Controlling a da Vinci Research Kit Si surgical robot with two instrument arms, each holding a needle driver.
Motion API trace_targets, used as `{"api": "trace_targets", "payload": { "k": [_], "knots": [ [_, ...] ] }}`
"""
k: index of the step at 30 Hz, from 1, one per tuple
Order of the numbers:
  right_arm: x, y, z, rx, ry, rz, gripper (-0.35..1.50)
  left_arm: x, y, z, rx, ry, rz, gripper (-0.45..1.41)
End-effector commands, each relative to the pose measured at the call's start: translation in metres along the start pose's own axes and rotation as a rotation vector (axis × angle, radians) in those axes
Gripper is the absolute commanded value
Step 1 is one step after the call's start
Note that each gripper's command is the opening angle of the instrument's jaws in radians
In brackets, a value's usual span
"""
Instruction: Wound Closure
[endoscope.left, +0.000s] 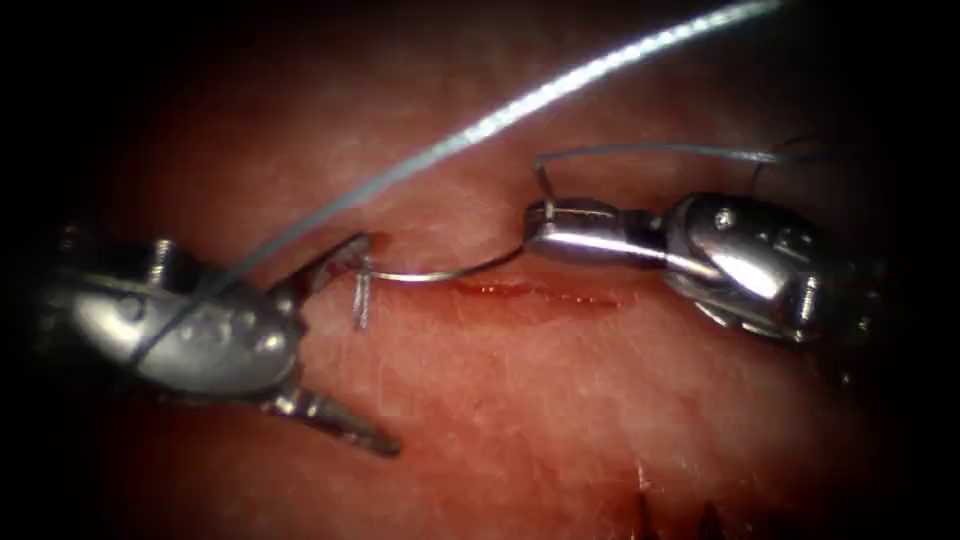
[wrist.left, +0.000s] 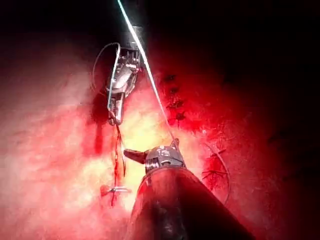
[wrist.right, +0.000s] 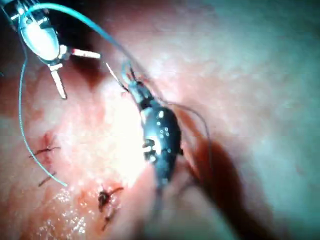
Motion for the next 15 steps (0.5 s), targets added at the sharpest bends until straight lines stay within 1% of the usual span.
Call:
{"api": "trace_targets", "payload": {
  "k": [1,4,5,7,10,12,13,14,15],
  "knots": [
    [-0.0005,-0.0004,0.0006,0.03,-0.022,-0.054,-0.35,-0.0001,0.0004,0.0003,-0.035,-0.008,-0.026,0.91],
    [-0.0004,-0.0005,0.0006,0.052,-0.029,-0.108,-0.35,0.0008,-0.0001,-0.0002,-0.083,-0.011,-0.063,0.91],
    [-0.0003,-0.0007,0.0007,0.071,-0.03,-0.18,-0.35,0.0015,-0.0007,-0.0003,-0.113,-0.038,-0.081,0.89],
    [-0.0001,-0.0008,0.0008,0.091,-0.023,-0.228,-0.35,0.0019,-0.0013,-0.0001,-0.136,-0.08,-0.083,0.86],
    [0.0003,-0.0011,0.001,0.118,-0.011,-0.288,-0.35,0.0021,-0.0023,0.001,-0.173,-0.14,-0.094,0.83],
    [0.0007,-0.0014,0.0011,0.134,-0.001,-0.312,-0.35,0.002,-0.003,0.0018,-0.182,-0.179,-0.093,0.83],
    [0.0007,-0.0014,0.0011,0.134,-0.001,-0.312,-0.35,0.002,-0.003,0.0018,-0.182,-0.179,-0.093,0.83],
    [0.0011,-0.0016,0.0013,0.147,0.008,-0.329,-0.35,0.0019,-0.0037,0.003,-0.201,-0.229,-0.09,0.81],
    [0.0012,-0.0017,0.0014,0.152,0.012,-0.335,-0.35,0.0019,-0.004,0.0035,-0.208,-0.25,-0.096,0.81]
  ]
}}
